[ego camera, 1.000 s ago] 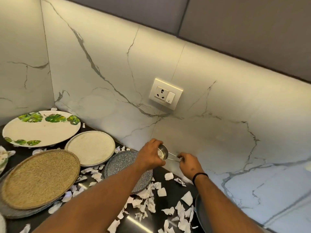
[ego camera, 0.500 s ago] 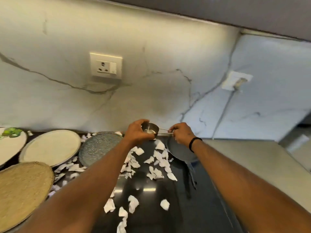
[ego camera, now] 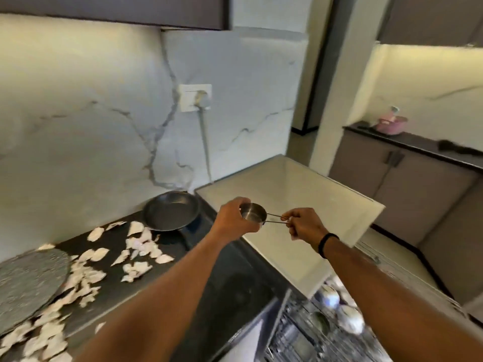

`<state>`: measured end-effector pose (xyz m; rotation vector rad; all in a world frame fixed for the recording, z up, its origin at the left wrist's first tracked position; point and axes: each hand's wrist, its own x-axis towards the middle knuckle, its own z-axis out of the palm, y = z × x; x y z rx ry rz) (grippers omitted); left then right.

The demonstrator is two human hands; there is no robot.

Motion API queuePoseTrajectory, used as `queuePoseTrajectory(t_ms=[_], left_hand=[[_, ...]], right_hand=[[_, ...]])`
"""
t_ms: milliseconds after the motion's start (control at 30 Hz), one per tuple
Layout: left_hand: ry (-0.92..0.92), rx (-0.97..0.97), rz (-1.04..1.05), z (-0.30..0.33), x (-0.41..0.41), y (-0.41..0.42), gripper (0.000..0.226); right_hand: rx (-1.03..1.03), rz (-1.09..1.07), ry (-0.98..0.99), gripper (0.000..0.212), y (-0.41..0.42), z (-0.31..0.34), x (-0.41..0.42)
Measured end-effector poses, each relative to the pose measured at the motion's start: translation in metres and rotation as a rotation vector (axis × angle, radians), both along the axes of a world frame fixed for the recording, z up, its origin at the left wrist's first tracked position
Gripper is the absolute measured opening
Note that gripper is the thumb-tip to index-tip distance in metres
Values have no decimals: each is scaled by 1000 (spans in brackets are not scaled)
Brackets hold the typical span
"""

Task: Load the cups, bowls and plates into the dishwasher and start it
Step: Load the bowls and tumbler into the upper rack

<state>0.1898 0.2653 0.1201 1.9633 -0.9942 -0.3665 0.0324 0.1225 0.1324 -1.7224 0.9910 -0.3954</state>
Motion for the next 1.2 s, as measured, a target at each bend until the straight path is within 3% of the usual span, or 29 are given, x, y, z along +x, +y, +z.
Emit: queuePoseTrajectory(t_ms=[233, 433, 567, 933, 1200], left_hand=[[-131, 85, -301, -19, -170, -105, 91], [-188, 182, -458, -40, -280, -161, 79], [-242, 270, -544, -59, -324, -184, 83], [-312, 577, -673, -151, -350, -194, 84], [-289, 744, -729, -241, -330, -217, 83]], right_hand=[[108, -317, -59, 37, -70, -40, -192], [177, -462, -116, 37, -102, -72, -308], [251, -510, -102, 34, -108, -93, -364], [613, -767, -99, 20, -80, -195, -409], [695, -799, 139, 25, -95, -272, -387]])
